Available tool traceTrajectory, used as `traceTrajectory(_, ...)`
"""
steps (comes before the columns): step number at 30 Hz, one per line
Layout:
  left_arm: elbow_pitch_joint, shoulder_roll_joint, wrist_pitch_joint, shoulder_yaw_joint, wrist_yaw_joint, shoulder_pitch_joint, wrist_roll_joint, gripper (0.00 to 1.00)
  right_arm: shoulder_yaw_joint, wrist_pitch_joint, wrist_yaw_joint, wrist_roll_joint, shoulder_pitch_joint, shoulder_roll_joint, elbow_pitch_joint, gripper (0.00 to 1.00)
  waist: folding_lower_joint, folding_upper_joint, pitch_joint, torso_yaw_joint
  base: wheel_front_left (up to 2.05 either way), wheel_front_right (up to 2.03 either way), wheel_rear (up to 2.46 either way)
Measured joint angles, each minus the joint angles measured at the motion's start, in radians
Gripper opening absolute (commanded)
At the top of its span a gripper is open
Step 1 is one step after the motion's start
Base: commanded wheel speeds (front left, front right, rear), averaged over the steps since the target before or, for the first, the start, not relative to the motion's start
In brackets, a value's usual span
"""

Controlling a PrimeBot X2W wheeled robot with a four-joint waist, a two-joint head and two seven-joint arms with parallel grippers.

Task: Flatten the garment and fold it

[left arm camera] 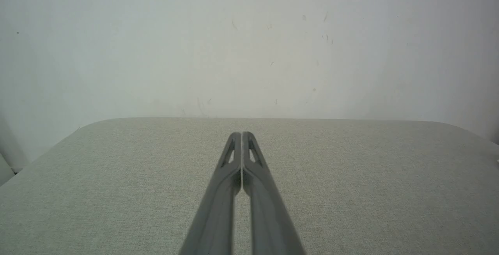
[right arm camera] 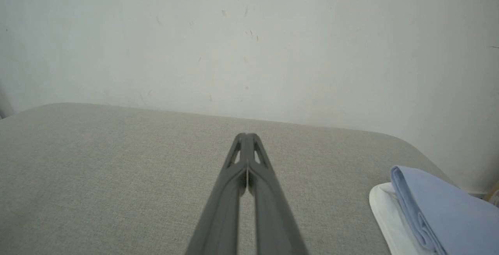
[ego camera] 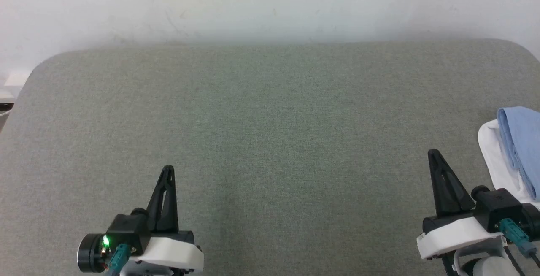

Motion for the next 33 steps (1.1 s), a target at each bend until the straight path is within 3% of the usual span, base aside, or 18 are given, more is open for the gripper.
traceTrajectory(33, -0.003, 0.0, 0.067, 0.013, -0.001, -0.001, 0.018, 0.0, 0.005, 0.061, 0.0, -0.002, 0.0, 0.0, -0.018, 0.0, 0.0, 0.0, -0.01, -0.005, 0.0, 0.0, 0.0)
